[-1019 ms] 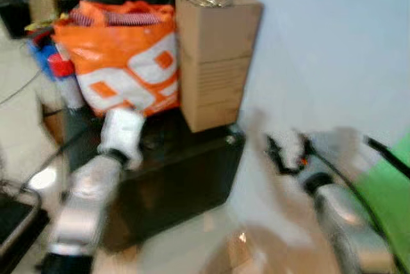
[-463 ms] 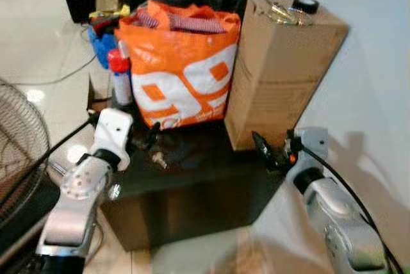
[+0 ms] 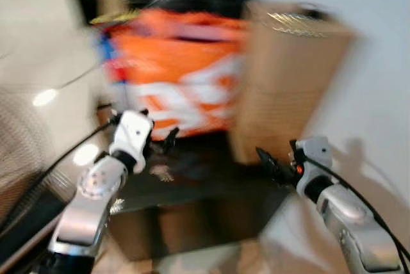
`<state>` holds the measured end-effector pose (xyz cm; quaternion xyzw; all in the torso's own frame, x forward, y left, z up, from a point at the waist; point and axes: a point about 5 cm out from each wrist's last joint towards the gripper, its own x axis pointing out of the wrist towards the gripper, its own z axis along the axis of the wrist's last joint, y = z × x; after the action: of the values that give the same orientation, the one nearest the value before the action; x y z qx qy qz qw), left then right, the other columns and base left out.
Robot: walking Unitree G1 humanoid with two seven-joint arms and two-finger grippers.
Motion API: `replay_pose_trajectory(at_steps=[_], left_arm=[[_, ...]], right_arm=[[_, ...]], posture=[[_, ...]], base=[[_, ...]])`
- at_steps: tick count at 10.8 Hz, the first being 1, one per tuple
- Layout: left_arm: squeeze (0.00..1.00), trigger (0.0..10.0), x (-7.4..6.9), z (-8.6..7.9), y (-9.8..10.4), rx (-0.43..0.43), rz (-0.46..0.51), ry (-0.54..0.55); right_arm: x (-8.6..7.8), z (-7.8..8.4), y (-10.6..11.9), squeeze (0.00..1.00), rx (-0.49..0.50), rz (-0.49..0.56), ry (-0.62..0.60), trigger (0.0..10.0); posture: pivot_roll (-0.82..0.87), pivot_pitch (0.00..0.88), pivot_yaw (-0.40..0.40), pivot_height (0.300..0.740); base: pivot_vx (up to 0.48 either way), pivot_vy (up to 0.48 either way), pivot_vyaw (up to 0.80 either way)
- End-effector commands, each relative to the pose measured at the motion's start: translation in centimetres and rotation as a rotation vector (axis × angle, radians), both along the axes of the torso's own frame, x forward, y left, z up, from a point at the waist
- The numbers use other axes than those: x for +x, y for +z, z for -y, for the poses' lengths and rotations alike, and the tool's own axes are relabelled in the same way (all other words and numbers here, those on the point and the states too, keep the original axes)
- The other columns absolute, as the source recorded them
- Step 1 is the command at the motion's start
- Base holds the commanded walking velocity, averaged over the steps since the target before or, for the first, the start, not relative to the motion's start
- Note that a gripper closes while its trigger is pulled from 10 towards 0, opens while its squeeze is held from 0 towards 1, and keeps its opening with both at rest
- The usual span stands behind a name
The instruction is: Hang keys on a hook
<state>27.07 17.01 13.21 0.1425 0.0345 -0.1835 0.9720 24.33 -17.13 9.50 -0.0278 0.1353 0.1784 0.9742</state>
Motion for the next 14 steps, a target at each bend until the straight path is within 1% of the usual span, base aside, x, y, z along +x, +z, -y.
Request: replay_pose_trajectory(at_steps=[1, 3, 4, 5, 6, 7, 8, 9, 10, 11, 12, 13, 14], left_arm=[[0.02, 10.0, -0.1, -0.4, 0.2, 0.008, 0.009, 0.008], [0.02, 10.0, -0.2, -0.5, 0.2, 0.011, 0.006, 0.007], [0.01, 10.0, -0.4, -0.3, 0.1, 0.013, 0.001, 0.001], [0.0, 10.0, -0.5, -0.3, 0.0, 0.013, -0.001, -0.001], [0.0, 10.0, -0.6, -0.2, -0.1, 0.017, -0.004, -0.004], [0.0, 10.0, -1.0, -0.2, -0.3, 0.03, -0.018, -0.017], [0.0, 10.0, -1.2, -0.1, -0.7, 0.042, -0.042, -0.046], [0.0, 10.0, -1.5, 0.1, -1.0, 0.051, -0.065, -0.081], [0.0, 10.0, -1.7, 0.0, -1.3, 0.056, -0.084, -0.098], [0.0, 10.0, -2.3, -0.2, -1.8, 0.079, -0.115, -0.131], [0.0, 10.0, -2.9, -0.6, -2.2, 0.094, -0.147, -0.159], [0.0, 10.0, -3.5, -0.9, -2.6, 0.11, -0.184, -0.183], [0.0, 10.0, -4.2, -1.3, -3.1, 0.148, -0.217, -0.21]], right_arm=[[0.2, -0.4, 0.2, 1.0, -0.001, 0.017, 0.04, 10.0], [0.0, -0.6, 0.1, 1.0, 0.008, 0.012, 0.095, 10.0], [-0.6, -0.7, -0.3, 1.0, 0.025, -0.013, 0.184, 10.0], [-0.7, -0.7, -0.5, 1.0, 0.029, -0.024, 0.193, 10.0], [-0.8, -0.5, -0.8, 1.0, 0.001, -0.041, 0.217, 10.0], [-0.6, -0.1, -1.8, 1.0, -0.085, -0.076, 0.29, 10.0], [-0.3, -0.1, -2.5, 1.0, -0.126, -0.102, 0.328, 10.0], [0.2, -0.2, -3.1, 1.0, -0.137, -0.118, 0.33, 10.0], [0.5, -0.6, -3.5, 1.0, -0.142, -0.124, 0.339, 10.0], [1.0, -1.6, -4.3, 1.0, -0.137, -0.137, 0.352, 10.0], [1.2, -2.4, -5.7, 1.0, -0.145, -0.16, 0.36, 10.0], [1.3, -2.9, -6.9, 0.14, -0.151, -0.195, 0.338, 10.0], [1.5, -3.4, -7.8, 0.0, -0.14, -0.226, 0.299, 10.0]], posture=[[-0.09, 0.0, -0.056, 0.732], [-0.08, 0.0, -0.056, 0.732], [-0.08, 0.0, -0.059, 0.732], [-0.08, 0.0, -0.06, 0.732], [-0.08, 0.0, -0.061, 0.732], [-0.07, 0.0, -0.067, 0.732], [-0.06, 0.0, -0.076, 0.732], [-0.06, 0.0, -0.079, 0.732], [-0.06, 0.0, -0.083, 0.732], [-0.06, 0.0, -0.087, 0.732], [-0.05, 0.0, -0.085, 0.732], [-0.05, 0.0, -0.083, 0.732], [-0.04, 0.0, -0.085, 0.732]], base=[[0.39, 0.0, 0.8], [0.39, 0.0, 0.8], [0.375, 0.0, 0.0], [0.0, 0.0, 0.0], [0.0, 0.0, 0.0], [0.0, 0.0, 0.0], [0.0, 0.0, 0.0], [0.0, 0.0, 0.0], [0.0, 0.0, 0.0], [0.0, 0.0, 0.0], [0.0, 0.0, 0.0], [0.0, 0.0, 0.0], [0.0, 0.0, 0.0]])
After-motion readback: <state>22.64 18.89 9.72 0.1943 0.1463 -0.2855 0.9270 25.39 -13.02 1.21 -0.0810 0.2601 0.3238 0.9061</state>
